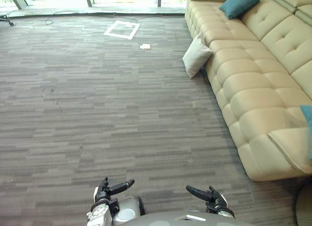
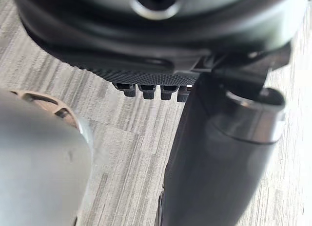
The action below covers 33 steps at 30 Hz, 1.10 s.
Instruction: Pick up cushions and gather them together orderly.
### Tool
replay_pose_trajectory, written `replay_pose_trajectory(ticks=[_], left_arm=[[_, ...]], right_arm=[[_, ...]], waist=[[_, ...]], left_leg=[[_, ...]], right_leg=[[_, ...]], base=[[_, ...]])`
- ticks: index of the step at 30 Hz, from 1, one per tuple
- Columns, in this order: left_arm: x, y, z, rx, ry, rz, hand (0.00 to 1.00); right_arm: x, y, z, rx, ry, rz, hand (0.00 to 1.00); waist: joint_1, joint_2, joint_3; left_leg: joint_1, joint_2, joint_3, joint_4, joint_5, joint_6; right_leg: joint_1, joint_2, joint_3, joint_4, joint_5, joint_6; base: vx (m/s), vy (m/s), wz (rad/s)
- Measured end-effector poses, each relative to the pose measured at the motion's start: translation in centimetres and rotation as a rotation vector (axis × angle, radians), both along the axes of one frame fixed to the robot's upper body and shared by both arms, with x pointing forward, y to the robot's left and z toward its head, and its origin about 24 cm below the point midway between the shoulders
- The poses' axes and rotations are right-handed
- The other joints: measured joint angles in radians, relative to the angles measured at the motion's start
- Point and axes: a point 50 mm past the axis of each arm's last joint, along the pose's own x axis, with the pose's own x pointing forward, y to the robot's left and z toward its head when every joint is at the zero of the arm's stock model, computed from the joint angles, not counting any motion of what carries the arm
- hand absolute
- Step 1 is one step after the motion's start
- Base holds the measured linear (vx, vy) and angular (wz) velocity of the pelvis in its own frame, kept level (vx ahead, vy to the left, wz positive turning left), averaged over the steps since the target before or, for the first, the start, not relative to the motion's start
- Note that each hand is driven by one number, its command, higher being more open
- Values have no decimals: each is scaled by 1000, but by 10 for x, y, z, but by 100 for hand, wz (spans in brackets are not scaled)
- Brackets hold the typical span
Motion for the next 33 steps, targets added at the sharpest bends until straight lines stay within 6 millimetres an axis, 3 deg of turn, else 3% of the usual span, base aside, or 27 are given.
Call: replay_pose_trajectory(ticks=[2,3,4,5,6,7,8,9,11,12,13,14,15,16,17,18,20,22,24,25,27,28,29,30,31,32,33], left_arm=[[2,-7,-1,-8,6,-43,100],[0,-10,-3,-15,18,-56,100],[-1,-11,-3,-16,23,-61,100],[-2,-11,-4,-18,33,-66,100],[-3,-10,-4,-17,35,-67,100],[-4,-7,-4,-8,39,-72,100],[-4,-6,-4,-5,43,-74,100],[2,-17,-5,-34,31,-72,100],[5,-21,-5,-44,21,-83,100],[4,-22,-5,-48,23,-73,100],[4,-21,-5,-50,20,-60,100],[5,-20,-4,-50,12,-43,100],[5,-17,-2,-51,-8,-4,100],[4,-17,-2,-53,-12,2,100],[0,-16,-1,-60,-25,49,100],[0,-13,0,-53,-38,66,100],[4,-9,3,-42,-73,77,100],[8,-8,5,-43,-85,86,100],[11,-6,6,-38,-96,81,100],[12,-7,7,-39,-99,78,100],[12,-8,7,-40,-103,79,100],[14,-7,7,-43,-109,88,100],[16,-4,9,-32,-112,74,100],[17,1,10,-12,-108,51,100],[16,3,10,-7,-107,48,100],[16,7,10,5,-100,41,100],[15,10,9,13,-75,27,100]], right_arm=[[9,-5,4,-22,-33,15,100],[17,-8,7,-30,-52,23,100],[19,-8,8,-31,-58,23,100],[24,-8,10,-33,-80,27,100],[28,-8,12,-34,-89,31,100],[27,-7,11,-33,-85,37,100],[26,-8,11,-32,-81,34,100],[34,-17,15,-61,-96,33,100],[36,-20,16,-60,-109,0,100],[32,-22,15,-57,-99,-25,100],[30,-23,14,-57,-92,-26,100],[27,-23,14,-58,-87,-28,100],[24,-25,14,-65,-86,-32,100],[24,-26,14,-66,-86,-31,100],[22,-24,14,-64,-85,-30,100],[20,-23,13,-59,-79,-32,100],[14,-18,8,-43,-45,-33,100],[13,-17,6,-36,-30,-33,100],[11,-16,5,-34,-19,-39,100],[10,-17,4,-37,-14,-41,100],[7,-18,3,-41,-4,-39,100],[4,-17,2,-40,12,-38,100],[1,-10,-1,-26,28,-32,100],[-2,1,-3,-1,36,-19,100],[-3,4,-3,6,37,-19,100],[-4,8,-4,17,43,-20,100],[-4,11,-5,25,43,-18,100]], waist=[[-6,24,12],[-23,36,22],[-29,40,25],[-46,43,33],[-53,39,38],[-62,19,50],[-65,16,52],[-52,65,74],[-53,70,87],[-64,71,88],[-64,75,90],[-65,79,93],[-63,92,96],[-62,95,95],[-59,109,95],[-55,108,96],[-37,90,95],[-28,86,96],[-15,73,103],[-12,74,103],[-6,86,97],[3,84,95],[12,51,77],[11,12,52],[10,0,46],[6,-22,34],[6,-44,27]], left_leg=[[97,11,-1,-80,8,-11],[136,34,-2,-94,8,-11],[147,45,-2,-95,8,-10],[181,67,-7,-107,7,-10],[206,71,-11,-128,7,-11],[258,52,-35,-168,1,-23],[276,57,-43,-180,-2,-28],[297,83,-62,-193,12,-38],[310,86,-69,-158,55,-94],[268,125,-101,35,68,-133],[231,149,-128,149,85,-176],[166,184,-167,322,127,-257],[63,243,-184,585,140,-284],[42,255,-181,638,140,-284],[-41,319,-133,818,125,-268],[-80,338,-103,851,100,-244],[-202,316,-9,727,20,-163],[-246,274,3,548,0,-142],[-282,178,-21,194,46,-134],[-294,142,-45,28,114,-142],[-337,132,-73,-87,165,-143],[-348,129,-87,-59,235,-107],[-347,107,-85,-22,284,-81],[-351,74,-80,11,281,-56],[-349,62,-76,29,270,-27],[-344,44,-64,58,233,-2],[-292,7,-49,87,155,12]], right_leg=[[-103,22,-100,-45,-68,-20],[-163,66,-145,-163,-97,-37],[-185,87,-157,-229,-98,-36],[-232,138,-168,-428,-71,-24],[-241,163,-165,-573,-19,-11],[-221,182,-146,-770,188,2],[-208,183,-140,-774,250,-34],[-216,210,-147,-705,183,-85],[-238,190,-145,-584,78,-99],[-194,183,-159,-529,-11,-96],[-164,186,-164,-534,-30,-96],[-121,192,-176,-548,-49,-97],[-57,223,-183,-580,-67,-102],[-41,231,-183,-588,-70,-104],[49,270,-180,-645,-92,-116],[99,281,-177,-683,-96,-117],[233,284,-156,-808,-91,-119],[281,269,-142,-851,-89,-107],[343,228,-112,-899,-99,-69],[378,216,-99,-935,-105,-53],[427,218,-78,-982,-123,-16],[458,213,-60,-992,-141,2],[474,178,-31,-987,-145,-4],[436,135,11,-913,-131,-20],[422,118,24,-873,-125,-10],[396,90,38,-794,-116,6],[311,38,61,-537,-28,57]], base=[[537,88,14],[484,-19,16],[588,-84,28],[403,-106,30],[614,-236,51],[411,-185,48],[658,-288,29],[457,-180,3],[590,-251,8],[514,-239,24],[508,-222,25],[495,-182,9],[483,-150,3],[458,-89,-17],[419,-28,-22],[475,-5,-23],[418,27,-19],[447,117,-38],[435,166,-52],[293,131,-40],[616,308,-42],[744,364,-52],[625,298,-56],[600,293,-44],[582,305,-26],[605,313,-10],[739,370,-5]])
